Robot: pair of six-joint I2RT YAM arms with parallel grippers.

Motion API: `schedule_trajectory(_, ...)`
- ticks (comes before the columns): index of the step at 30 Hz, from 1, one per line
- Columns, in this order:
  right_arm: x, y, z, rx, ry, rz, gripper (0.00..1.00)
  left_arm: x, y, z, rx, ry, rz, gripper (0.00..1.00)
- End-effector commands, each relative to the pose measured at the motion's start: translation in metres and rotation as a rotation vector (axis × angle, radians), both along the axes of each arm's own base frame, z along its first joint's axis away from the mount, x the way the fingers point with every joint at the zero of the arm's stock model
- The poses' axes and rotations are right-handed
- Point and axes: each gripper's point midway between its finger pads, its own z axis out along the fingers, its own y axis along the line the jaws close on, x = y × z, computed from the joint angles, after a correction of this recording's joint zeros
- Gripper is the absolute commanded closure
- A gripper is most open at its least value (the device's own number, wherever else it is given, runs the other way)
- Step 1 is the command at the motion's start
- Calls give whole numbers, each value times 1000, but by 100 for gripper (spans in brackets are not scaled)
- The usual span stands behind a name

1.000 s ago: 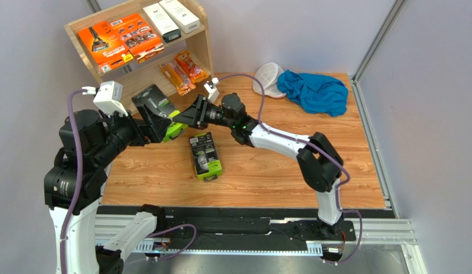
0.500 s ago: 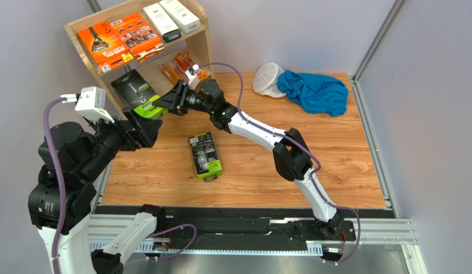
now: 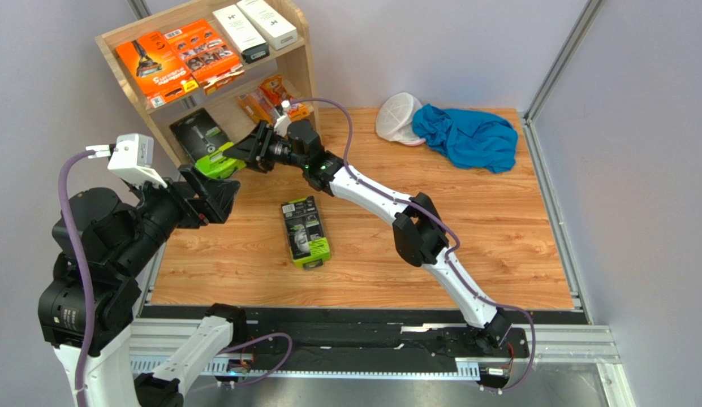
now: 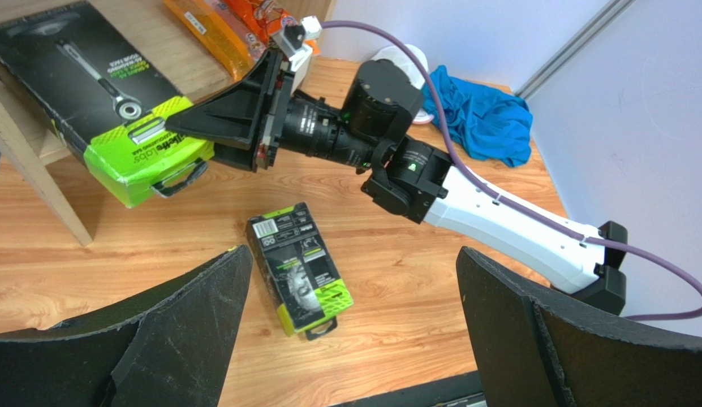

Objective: Place and organize the shaving razors onto the shelf

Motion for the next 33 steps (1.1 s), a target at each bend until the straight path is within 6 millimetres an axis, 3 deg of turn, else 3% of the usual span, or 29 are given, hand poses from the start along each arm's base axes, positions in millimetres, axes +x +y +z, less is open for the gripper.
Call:
schedule_trajectory(1,-10,-1,72,153,-80,-14,90,-1,0,1,7,-14,-7,1)
schedule_trajectory(9,-7,3,71,165,-58,-33,73,-2,-1,-3,7,-8,-11,1)
schedule_trajectory(15,-4,4,71,155,-56,-59,50,-3,-1,-5,11,-6,-12,1)
schedule_trajectory(19,-3,5,69,149,-55,-62,44,-3,0,-5,13,-5,-9,1)
schedule_trajectory(26,-6,2,82,179,-91,-61,32,-1,-1,-10,15,7,-14,1)
schedule_trajectory(30,-8,2,79,168,-83,-57,13,-1,-1,-13,17,8,-11,1)
schedule_trajectory(33,-8,1,73,156,-77,-54,10,-1,0,-13,19,8,-10,1)
